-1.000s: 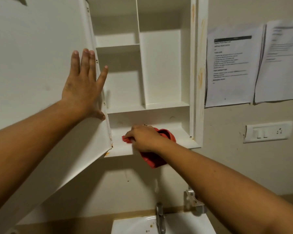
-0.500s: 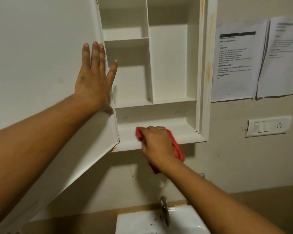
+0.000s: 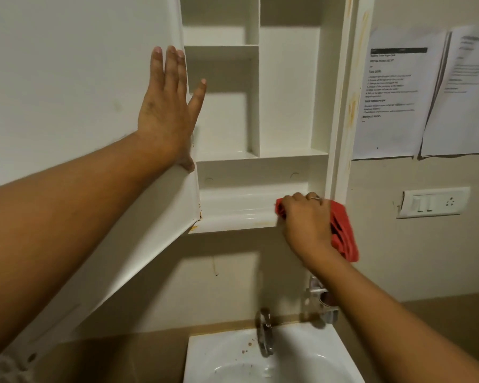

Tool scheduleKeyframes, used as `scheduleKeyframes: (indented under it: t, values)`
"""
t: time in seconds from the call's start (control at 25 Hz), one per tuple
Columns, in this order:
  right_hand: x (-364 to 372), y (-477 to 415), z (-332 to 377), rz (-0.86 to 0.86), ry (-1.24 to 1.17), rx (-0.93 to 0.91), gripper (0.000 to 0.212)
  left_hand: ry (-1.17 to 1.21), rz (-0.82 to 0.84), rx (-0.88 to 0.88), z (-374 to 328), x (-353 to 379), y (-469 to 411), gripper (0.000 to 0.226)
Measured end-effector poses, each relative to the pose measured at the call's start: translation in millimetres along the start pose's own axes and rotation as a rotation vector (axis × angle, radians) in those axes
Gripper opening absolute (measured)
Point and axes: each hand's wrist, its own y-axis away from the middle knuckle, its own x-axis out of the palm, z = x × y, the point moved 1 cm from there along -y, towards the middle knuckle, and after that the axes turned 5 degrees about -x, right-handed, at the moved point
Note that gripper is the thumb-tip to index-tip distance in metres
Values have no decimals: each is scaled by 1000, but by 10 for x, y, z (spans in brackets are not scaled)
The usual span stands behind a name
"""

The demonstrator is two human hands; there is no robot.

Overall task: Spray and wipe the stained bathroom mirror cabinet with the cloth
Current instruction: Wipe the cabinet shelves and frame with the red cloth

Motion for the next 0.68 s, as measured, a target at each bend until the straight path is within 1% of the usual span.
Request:
scheduleKeyframes:
  t: [0.12,0.16,0.2,0.24,0.32,0.36,0.44,0.48,0.52,0.56,0.6,0.68]
  values:
    - [32,4,1125,44,-129,-187,30,-8,-8,0,13,11,2,162]
    - [52,30,1389,32,-168,-230,30,-7,-14,1,25,14,12,162]
    - [54,33,1503,19,-207,-265,29,-7,-20,1,34,17,21,161]
    - [34,19,1466,4,-222,-314,30,-4,-20,0,46,17,26,161]
    - [47,79,1081,-41,-161,-366,41,2,-27,6,50,16,26,162]
    - [82,110,789,-38,-125,-329,48,3,-31,9,52,19,21,162]
    - [104,151,185,-9,-22,-181,57,1,-22,18,48,22,24,162]
    - [97,171,-36,6,27,-110,58,-4,-22,18,43,25,13,162]
    - [97,178,-150,15,53,-44,53,-6,-20,16,33,21,2,162]
    - [90,160,-104,6,62,-1,45,-2,-13,14,28,22,2,162]
    - [77,115,101,-15,39,-4,39,2,-8,14,19,20,-3,162]
    - [46,62,784,-10,-69,-124,36,-2,-5,8,16,24,1,162]
